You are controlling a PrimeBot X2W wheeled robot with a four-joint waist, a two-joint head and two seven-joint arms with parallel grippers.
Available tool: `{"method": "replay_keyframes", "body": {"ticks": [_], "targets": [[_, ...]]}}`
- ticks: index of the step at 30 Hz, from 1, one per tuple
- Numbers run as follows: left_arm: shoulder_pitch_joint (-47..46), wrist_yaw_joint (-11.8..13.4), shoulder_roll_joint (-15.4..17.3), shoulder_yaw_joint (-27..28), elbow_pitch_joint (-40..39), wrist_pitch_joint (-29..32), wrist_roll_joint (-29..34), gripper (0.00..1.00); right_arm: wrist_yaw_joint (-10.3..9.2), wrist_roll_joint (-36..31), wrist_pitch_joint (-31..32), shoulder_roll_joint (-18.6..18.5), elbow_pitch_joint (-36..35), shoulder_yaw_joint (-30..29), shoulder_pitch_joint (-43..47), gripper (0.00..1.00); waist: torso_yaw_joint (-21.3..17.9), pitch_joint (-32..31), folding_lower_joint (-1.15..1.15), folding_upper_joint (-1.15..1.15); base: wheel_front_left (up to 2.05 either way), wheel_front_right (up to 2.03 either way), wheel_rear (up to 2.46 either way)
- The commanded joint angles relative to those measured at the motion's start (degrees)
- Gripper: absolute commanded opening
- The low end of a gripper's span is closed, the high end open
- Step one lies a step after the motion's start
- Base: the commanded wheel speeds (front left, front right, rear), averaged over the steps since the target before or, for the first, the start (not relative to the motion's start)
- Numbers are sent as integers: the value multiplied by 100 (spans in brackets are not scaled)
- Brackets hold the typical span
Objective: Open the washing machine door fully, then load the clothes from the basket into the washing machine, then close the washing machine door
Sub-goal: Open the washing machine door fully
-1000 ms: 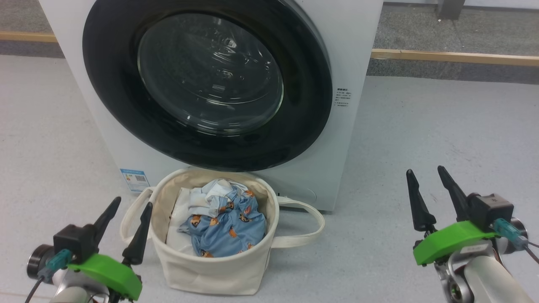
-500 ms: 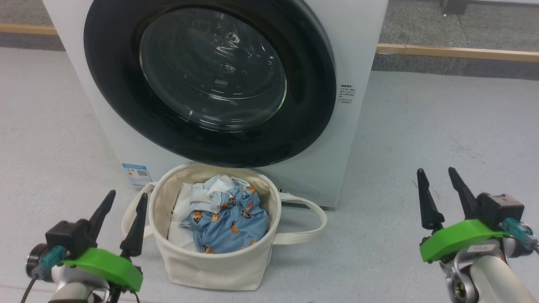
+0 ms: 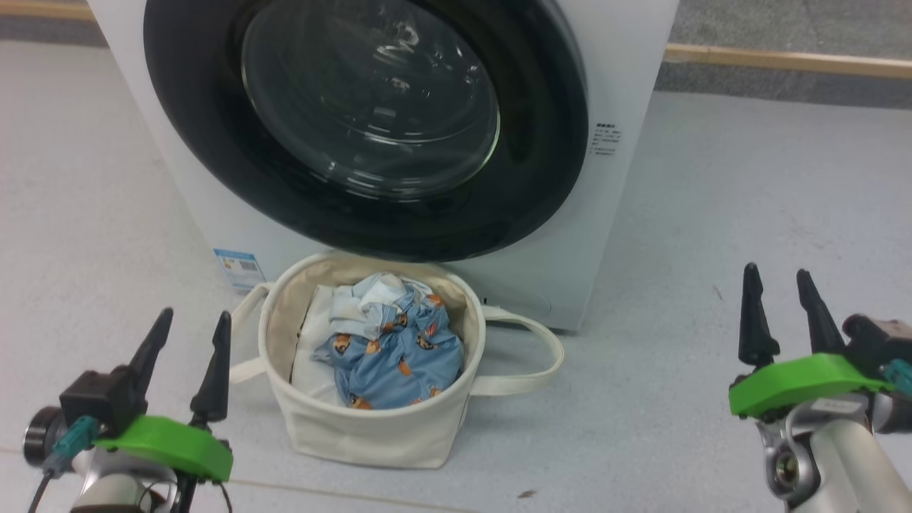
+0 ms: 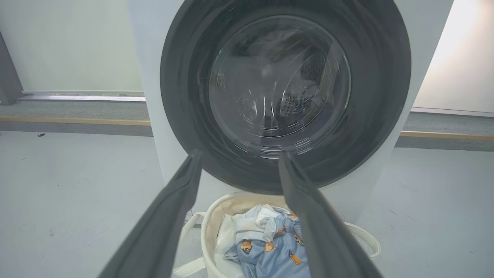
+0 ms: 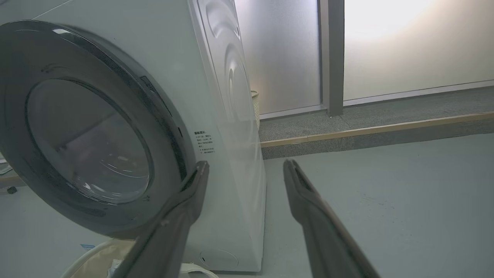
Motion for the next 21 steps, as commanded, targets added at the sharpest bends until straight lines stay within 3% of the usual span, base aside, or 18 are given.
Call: {"method": "replay_keyframes", "body": {"ticks": [1, 21], "targets": [[-250, -46, 108, 346, -281, -68, 68, 100, 0, 65, -72, 24, -175, 54, -308, 100, 41, 89, 0, 0, 0, 0, 0], [-566, -701, -386, 1292, -793, -69, 214, 100, 0, 469, -72, -71, -87, -268, -1474, 100, 367, 1322, 0, 0, 0, 0, 0]]}}
